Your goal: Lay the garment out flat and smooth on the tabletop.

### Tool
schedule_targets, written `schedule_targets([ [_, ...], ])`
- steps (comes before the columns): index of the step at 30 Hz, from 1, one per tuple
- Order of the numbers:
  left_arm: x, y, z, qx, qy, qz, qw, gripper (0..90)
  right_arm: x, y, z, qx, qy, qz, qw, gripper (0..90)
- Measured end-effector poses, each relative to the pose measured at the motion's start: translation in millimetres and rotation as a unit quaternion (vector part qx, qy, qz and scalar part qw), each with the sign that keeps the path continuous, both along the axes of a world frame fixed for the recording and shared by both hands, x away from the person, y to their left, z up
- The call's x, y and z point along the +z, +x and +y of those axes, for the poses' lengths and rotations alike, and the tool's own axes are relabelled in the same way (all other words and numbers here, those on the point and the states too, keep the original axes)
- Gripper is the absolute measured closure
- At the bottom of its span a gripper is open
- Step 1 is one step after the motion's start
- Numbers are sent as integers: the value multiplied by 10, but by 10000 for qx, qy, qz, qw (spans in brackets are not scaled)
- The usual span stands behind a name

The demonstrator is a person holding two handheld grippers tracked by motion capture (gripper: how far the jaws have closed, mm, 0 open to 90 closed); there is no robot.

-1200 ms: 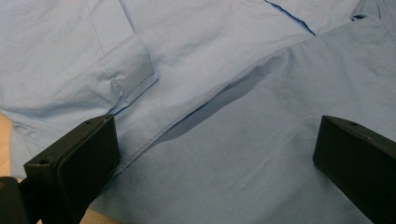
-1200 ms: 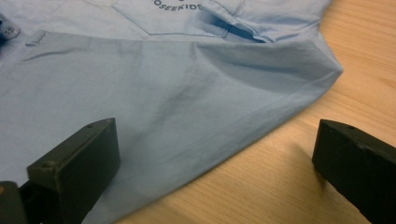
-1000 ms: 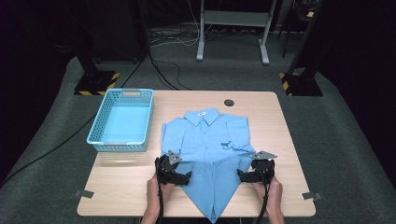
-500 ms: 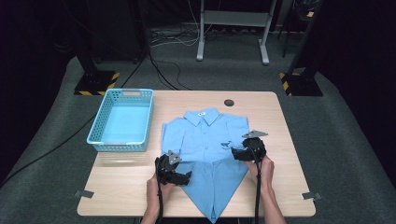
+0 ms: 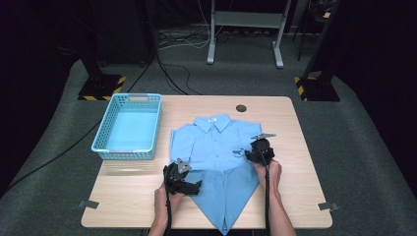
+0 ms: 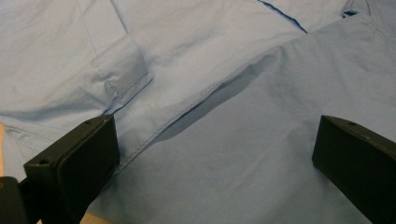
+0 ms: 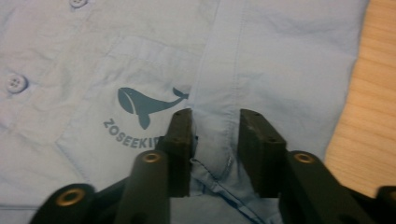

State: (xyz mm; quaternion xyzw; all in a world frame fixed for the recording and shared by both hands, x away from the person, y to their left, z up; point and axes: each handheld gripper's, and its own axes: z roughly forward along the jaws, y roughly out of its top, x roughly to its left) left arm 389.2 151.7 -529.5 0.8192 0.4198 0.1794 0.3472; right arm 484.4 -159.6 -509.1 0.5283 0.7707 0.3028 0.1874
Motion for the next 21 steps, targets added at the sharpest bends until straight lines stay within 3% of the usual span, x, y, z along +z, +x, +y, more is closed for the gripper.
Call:
schedule_targets([
  [3,0,2,0,1,1,3,10000,2,-6,-7,-28,-34,-44,-74,10000,743],
  [8,1,3,1,-3,-1,3,10000,2,8,-35,-66,-104,-204,-278,9994,806],
  [12,0,2,1,-1,-1,1,10000,3,54,-72,-140,-195,-256,-485,9983,831],
  [21,0,-2,0,-5,3,-9,10000,3,109,-154,-372,-443,-326,-673,9962,839],
])
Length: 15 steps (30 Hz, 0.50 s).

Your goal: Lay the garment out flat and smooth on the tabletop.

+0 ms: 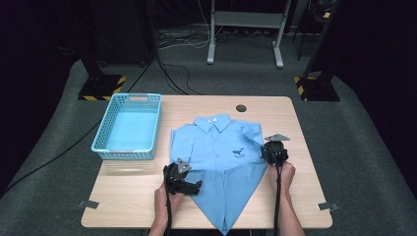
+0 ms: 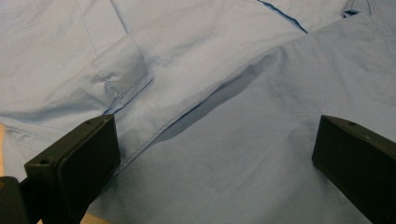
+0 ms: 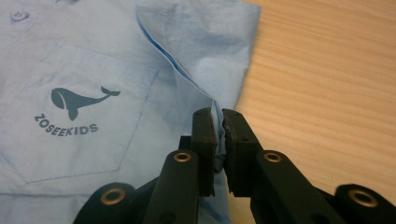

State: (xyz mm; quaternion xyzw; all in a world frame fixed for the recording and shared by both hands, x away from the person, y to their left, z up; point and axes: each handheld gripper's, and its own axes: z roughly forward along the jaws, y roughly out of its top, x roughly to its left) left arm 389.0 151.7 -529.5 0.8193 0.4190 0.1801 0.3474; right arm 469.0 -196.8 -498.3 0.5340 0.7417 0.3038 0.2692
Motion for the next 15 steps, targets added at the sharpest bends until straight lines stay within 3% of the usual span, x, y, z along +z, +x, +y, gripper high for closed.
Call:
schedule_targets([
  [4,0,-2,1,-3,-2,0,10000,3,-8,-38,-144,-217,248,-119,9994,846],
  [13,0,-1,2,4,-5,-1,10000,4,-121,-93,-441,-538,210,49,9983,812],
  [15,-1,-2,0,3,-8,-2,10000,5,-137,-109,-506,-614,329,86,9975,784],
])
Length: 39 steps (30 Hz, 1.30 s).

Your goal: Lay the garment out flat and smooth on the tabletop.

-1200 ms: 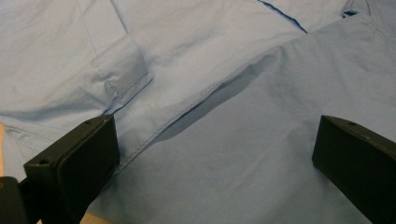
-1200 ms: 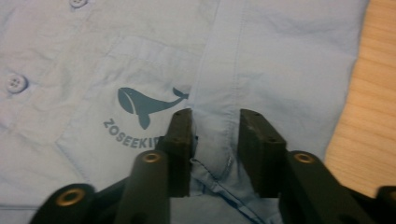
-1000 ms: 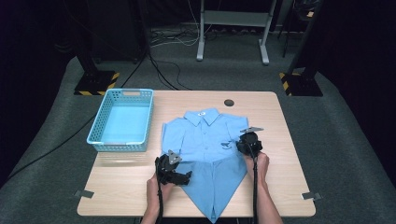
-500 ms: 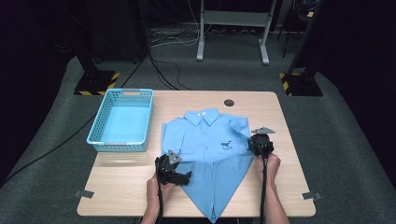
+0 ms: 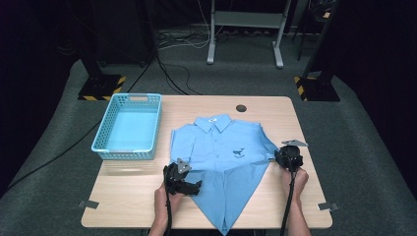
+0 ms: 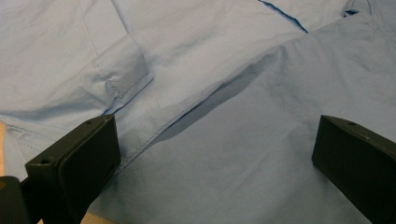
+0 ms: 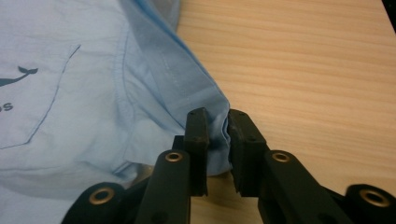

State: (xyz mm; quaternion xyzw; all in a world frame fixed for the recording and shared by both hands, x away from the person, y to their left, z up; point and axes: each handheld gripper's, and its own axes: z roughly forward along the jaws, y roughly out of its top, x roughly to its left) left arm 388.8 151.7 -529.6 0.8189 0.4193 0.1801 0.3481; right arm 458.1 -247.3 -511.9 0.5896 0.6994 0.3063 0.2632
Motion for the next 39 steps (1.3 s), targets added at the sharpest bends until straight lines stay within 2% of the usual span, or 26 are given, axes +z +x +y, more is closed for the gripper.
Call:
schedule_targets([
  [3,0,1,1,0,3,1,10000,5,6,-28,-89,-130,68,-2,9999,751],
  [6,0,1,1,1,2,2,10000,5,20,-80,-179,-256,59,22,9997,677],
  [9,0,1,1,-3,1,4,10000,5,42,-159,-239,-255,160,-9,9995,574],
  [11,0,1,1,-2,0,5,10000,5,55,-193,-243,-167,314,5,9994,512],
  [13,1,5,0,2,2,10,10000,4,68,-206,-193,-16,400,29,9992,427],
  [15,1,4,0,3,1,8,10000,5,89,-202,-84,103,342,79,9993,328],
  [18,1,5,0,0,1,10,10000,5,124,-182,138,339,326,138,9988,185],
  [20,1,4,0,-3,0,9,10000,5,131,-148,321,469,205,185,9985,100],
  [23,1,4,-1,-12,4,4,10000,5,100,-103,597,814,149,148,9965,49],
  [26,1,3,-2,-8,10,-2,10000,6,10,-36,819,1184,-26,353,9923,2],
  [28,1,2,-3,-5,9,-3,10000,6,-56,-14,893,1233,-145,426,9913,12],
  [29,1,3,-2,-9,11,-3,10000,6,-90,-10,905,1233,-183,463,9911,10],
  [30,1,3,-2,-12,18,-3,10000,6,-116,-13,894,1213,-76,413,9917,5],
  [34,1,2,-8,0,26,-6,10000,5,-119,-29,848,1172,-69,406,9922,2],
  [36,0,2,-18,6,19,-9,10000,4,-146,-49,829,1175,-29,253,9927,0],
  [39,-1,26,-47,-57,16,-11,10000,2,-147,-75,787,1138,-41,241,9932,0],
])
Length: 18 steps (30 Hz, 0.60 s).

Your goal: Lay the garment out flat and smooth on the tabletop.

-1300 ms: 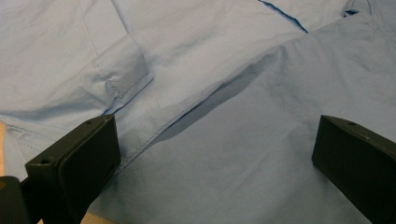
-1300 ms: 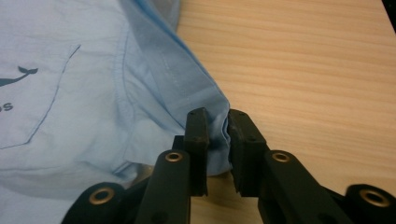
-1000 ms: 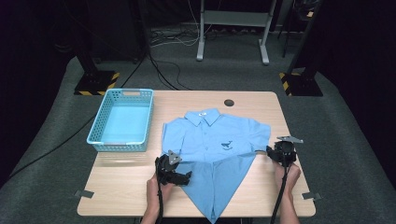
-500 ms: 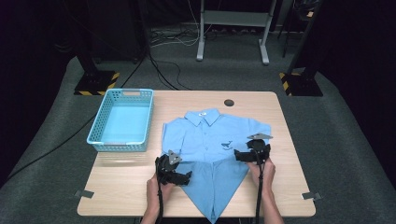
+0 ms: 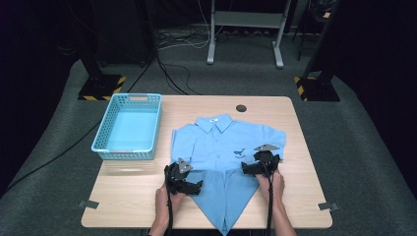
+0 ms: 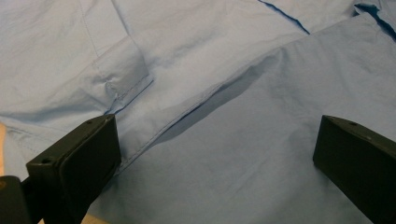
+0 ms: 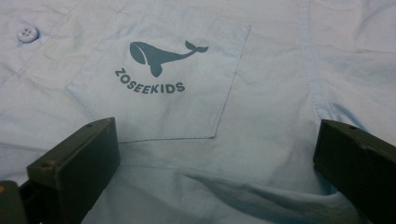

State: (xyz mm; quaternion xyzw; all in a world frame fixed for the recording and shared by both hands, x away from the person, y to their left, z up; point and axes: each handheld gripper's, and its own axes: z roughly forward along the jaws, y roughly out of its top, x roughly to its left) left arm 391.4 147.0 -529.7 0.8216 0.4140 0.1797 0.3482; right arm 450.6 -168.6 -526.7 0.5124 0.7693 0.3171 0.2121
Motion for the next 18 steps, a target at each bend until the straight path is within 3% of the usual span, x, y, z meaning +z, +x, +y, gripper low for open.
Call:
schedule_targets([
  [7,5,89,-143,-268,35,-8,9996,3,-4,-44,-111,-157,18,-21,9999,0],
  [18,7,150,-298,-518,35,16,9986,2,-14,-134,-370,-126,50,-89,9999,0],
])
